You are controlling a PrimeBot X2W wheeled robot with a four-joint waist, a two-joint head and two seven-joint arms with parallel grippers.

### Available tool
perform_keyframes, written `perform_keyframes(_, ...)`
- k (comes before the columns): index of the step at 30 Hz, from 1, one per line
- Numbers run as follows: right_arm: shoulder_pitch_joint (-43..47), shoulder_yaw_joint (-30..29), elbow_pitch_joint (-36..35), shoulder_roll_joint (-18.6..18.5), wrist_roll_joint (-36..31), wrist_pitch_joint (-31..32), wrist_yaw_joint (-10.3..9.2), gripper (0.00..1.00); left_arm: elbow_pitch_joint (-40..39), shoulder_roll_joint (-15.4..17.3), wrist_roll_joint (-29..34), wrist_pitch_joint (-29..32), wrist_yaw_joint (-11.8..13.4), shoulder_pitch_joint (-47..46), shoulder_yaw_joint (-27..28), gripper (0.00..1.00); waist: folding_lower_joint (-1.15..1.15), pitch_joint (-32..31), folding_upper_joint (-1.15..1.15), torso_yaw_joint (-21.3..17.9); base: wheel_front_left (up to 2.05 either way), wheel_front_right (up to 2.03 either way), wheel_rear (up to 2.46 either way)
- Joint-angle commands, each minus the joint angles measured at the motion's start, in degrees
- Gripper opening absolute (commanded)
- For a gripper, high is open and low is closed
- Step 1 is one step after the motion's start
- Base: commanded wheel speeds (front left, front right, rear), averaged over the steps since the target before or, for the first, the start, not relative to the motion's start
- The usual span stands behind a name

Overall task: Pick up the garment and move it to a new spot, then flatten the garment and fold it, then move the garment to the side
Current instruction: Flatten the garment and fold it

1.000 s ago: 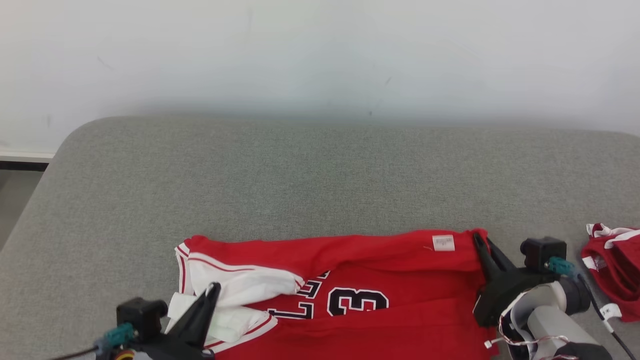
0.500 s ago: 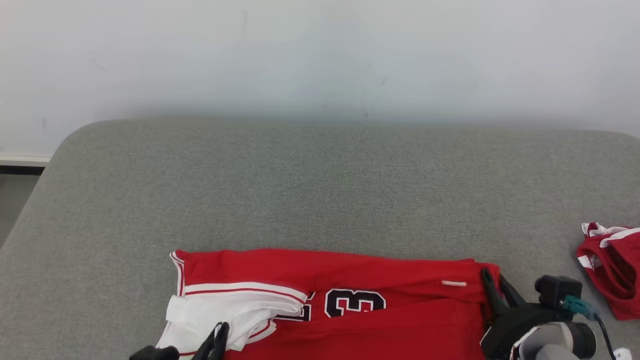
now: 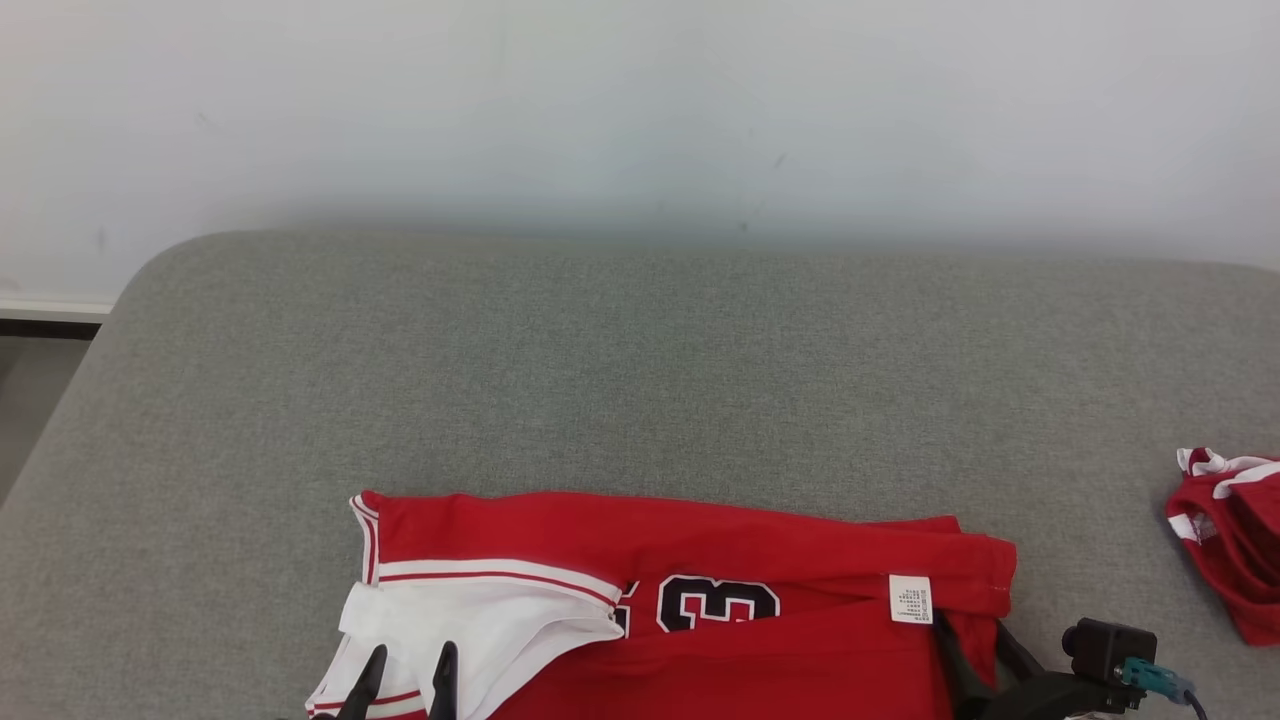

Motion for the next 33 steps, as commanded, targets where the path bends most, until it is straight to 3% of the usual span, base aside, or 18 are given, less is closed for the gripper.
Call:
perform_keyframes(1,-0.5,0.7,0.7,0.4,0.8,0.4,-0.14,1.00,-0.1,-0.5,1.0,-0.2,-0.5,-0.1,0.4,1.00,0.00,0.4,0.00,0.2,0.00,0.00,0.00)
perform_keyframes(9,-2.0,4.8,3.2,1.1,3.7,0.5,-0.13,1.00,-0.5,-2.0,3.3,-0.2,-0.9,0.2,1.8,1.00,0.00,0.7,0.00,1.2,0.00,0.00,0.00)
perform_keyframes(21,-0.7,5.4,3.4,-1.7,6.7,-2.3,-0.14,1.00,-2.6,-2.0,3.7,-0.2,-0.9,1.3,1.0,1.00,0.00,0.2,0.00,1.0,0.00,0.00,0.00)
perform_keyframes(33,-0.4,-0.1,-1.9,-3.7,2.8,-3.3,-0.14,1.00,-3.6,-2.3,3.2,-0.2,-0.9,1.6,0.3,1.00,0.00,0.0,0.00,0.0,0.00,0.00,0.00)
